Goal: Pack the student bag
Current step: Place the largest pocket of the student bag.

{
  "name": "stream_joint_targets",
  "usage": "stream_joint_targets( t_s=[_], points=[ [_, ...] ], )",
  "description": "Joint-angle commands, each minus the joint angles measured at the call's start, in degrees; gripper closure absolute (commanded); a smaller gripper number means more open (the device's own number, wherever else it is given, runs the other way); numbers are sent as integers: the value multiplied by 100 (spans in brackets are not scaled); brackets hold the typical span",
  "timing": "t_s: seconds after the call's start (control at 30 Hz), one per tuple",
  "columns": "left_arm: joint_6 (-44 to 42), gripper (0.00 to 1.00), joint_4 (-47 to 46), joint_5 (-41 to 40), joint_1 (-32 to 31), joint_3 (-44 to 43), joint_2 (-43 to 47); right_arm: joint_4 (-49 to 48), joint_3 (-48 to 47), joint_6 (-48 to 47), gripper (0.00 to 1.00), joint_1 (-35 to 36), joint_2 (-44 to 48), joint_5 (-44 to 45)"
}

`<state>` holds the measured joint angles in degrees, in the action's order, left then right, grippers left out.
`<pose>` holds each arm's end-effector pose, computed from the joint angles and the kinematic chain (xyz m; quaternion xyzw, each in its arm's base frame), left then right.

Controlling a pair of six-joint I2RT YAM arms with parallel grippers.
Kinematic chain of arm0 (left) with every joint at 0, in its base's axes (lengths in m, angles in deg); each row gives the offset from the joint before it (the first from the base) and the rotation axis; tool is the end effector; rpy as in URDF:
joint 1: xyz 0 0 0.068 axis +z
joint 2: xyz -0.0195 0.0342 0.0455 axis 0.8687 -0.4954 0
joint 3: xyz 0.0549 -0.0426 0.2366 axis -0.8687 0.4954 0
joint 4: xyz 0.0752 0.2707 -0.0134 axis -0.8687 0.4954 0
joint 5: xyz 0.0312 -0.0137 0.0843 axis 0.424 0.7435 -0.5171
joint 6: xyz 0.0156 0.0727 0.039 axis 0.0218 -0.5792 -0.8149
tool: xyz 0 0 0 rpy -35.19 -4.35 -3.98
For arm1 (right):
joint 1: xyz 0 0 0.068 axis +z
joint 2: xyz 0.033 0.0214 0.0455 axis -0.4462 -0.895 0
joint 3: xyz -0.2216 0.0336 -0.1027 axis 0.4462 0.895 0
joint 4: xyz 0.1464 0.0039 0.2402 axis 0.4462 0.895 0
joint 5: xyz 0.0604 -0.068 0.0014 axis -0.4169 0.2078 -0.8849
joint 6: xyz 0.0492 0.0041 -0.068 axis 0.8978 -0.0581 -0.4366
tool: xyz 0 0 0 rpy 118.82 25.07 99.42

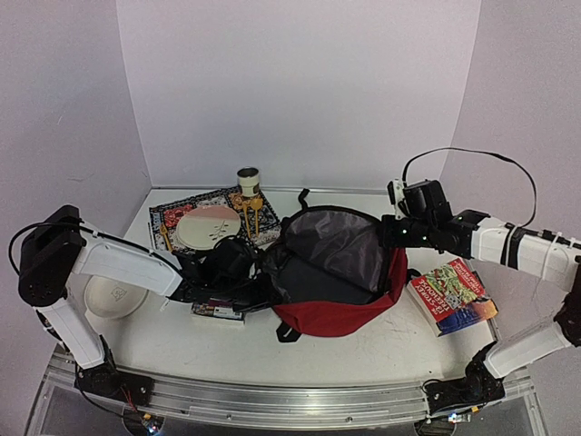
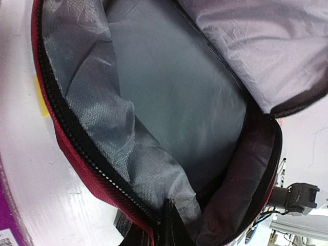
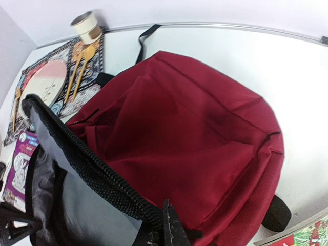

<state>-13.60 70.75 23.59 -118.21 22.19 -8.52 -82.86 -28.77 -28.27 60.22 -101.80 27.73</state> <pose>0.1962 -0.3268 0.0987 0.0270 0.9143 -0.3633 0.1769 0.3134 0.1978 0.2445 -0.0363 0.8071 0.2345 0.5407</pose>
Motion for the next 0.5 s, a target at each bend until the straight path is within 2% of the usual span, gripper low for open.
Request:
stream_joint_targets(
  t_s=[0.0, 0.3, 0.47],
  points=[
    [-86, 92, -286, 192, -156, -297, -13, -191, -2, 178, 100, -377, -312, 195],
    [-54, 91, -530, 177, -362, -226, -98, -317, 64, 278, 100, -574, -1537, 321],
    [-94, 80, -542, 36, -397, -105, 29, -339, 57, 214, 100, -575, -1960, 416]
  ],
)
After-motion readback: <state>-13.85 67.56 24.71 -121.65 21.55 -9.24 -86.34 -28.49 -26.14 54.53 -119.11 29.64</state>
